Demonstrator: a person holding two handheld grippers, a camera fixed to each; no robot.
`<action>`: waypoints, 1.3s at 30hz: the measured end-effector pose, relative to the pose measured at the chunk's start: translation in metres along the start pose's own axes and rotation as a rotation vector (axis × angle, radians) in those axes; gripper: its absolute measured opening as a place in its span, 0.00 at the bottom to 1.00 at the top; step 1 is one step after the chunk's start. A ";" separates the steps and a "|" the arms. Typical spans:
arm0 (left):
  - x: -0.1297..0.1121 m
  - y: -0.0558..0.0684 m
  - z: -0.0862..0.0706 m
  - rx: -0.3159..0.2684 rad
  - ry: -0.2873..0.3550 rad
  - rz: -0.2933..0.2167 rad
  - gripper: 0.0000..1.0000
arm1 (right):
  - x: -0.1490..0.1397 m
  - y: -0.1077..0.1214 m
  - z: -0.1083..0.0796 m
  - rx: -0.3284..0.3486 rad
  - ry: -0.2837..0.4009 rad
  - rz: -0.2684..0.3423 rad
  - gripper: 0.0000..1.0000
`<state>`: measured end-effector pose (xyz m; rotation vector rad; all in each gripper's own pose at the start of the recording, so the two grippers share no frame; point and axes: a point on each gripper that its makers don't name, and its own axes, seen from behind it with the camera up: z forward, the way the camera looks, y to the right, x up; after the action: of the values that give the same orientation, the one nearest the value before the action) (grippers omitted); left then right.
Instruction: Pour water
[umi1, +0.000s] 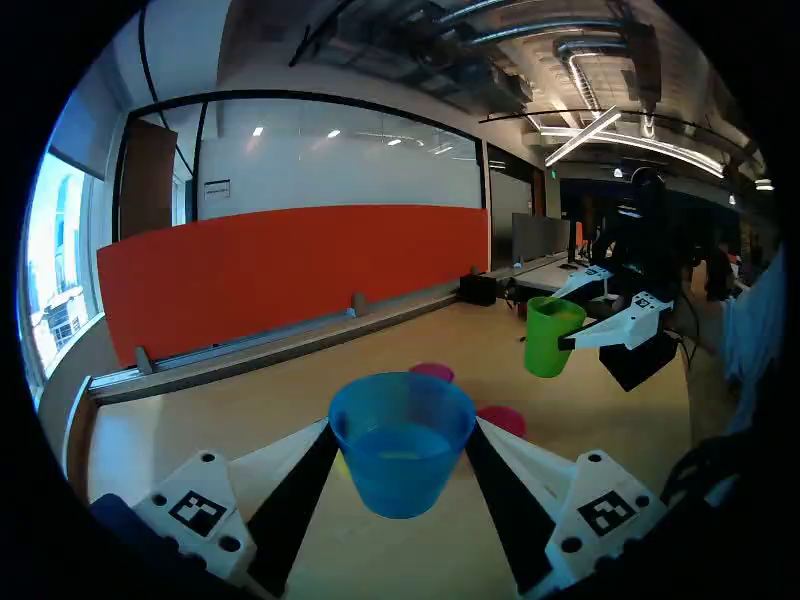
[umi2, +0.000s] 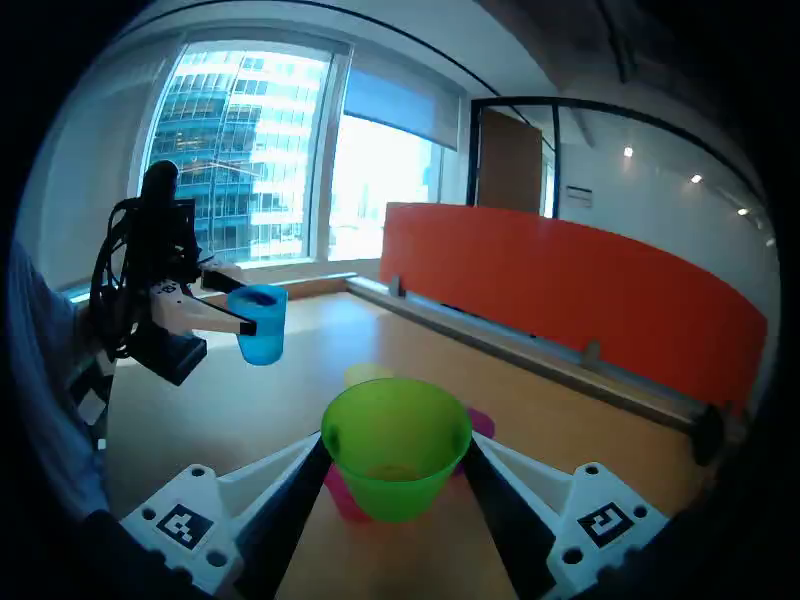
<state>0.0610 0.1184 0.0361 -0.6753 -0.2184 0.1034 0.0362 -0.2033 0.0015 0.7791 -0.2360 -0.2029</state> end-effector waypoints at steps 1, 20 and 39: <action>0.003 0.000 0.000 0.000 0.006 0.000 0.86 | 0.004 -0.001 0.000 0.000 0.013 0.002 0.91; 0.037 0.007 0.004 -0.011 0.080 -0.002 0.86 | 0.055 -0.009 0.001 0.000 0.166 0.028 0.91; 0.066 0.006 0.002 0.010 0.135 0.082 0.86 | 0.061 -0.028 0.012 0.063 0.165 0.016 0.91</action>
<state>0.1246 0.1356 0.0451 -0.6788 -0.0609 0.1369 0.0880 -0.2472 -0.0021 0.8513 -0.0926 -0.1160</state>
